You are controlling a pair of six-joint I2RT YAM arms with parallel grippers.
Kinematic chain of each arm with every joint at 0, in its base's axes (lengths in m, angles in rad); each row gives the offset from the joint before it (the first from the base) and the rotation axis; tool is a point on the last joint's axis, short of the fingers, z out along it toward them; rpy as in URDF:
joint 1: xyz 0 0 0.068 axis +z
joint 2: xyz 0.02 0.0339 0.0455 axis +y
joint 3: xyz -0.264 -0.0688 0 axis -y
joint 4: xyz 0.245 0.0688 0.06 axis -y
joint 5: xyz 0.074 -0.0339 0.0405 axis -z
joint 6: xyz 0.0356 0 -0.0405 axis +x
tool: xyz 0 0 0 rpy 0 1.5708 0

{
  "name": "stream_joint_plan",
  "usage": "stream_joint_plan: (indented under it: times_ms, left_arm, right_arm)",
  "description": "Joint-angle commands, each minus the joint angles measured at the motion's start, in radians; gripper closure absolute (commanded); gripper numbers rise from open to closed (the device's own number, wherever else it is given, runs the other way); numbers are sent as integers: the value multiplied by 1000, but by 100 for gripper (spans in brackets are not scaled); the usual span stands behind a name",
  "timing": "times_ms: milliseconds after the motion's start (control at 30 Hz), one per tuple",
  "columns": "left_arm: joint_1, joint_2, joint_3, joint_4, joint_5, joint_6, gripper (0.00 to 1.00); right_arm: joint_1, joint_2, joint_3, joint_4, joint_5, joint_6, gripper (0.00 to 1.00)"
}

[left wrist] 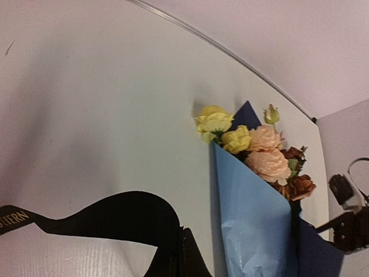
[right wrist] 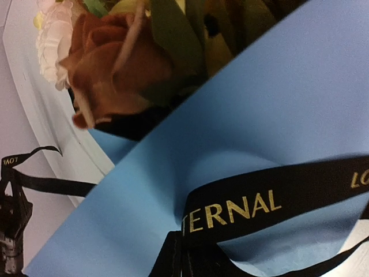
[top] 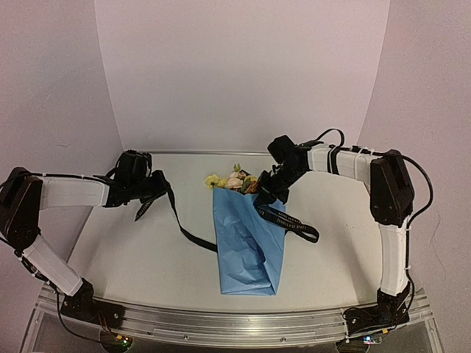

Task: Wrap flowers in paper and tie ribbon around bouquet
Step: Place the ribbon on the folded bouquet.

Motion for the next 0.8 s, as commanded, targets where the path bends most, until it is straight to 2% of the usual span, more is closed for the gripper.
stream_joint_plan:
  times_ms: [0,100,200,367,500,633,767]
  left_arm:
    - [-84,5,142,118,147,191,100]
    - [-178,33,218,114,183,290,100]
    - [-220,92,294,86,279,320,100]
    - [-241,137,293,80,295,291,100]
    - [-251,191,328,51,376,293,100]
    - [-308,194,350,46,390,345,100]
    - [-329,178,347,61,384,335,100]
  right_arm:
    - [0,94,123,88,-89,80,100]
    - [4,144,160,115,-110,121,100]
    - [6,170,161,132,-106,128,100]
    - [5,131,126,125,-113,86,100]
    - [5,64,88,19,-66,-11,100]
    - [5,78,87,15,-78,-7,100]
    - [8,93,88,20,-83,-2,100]
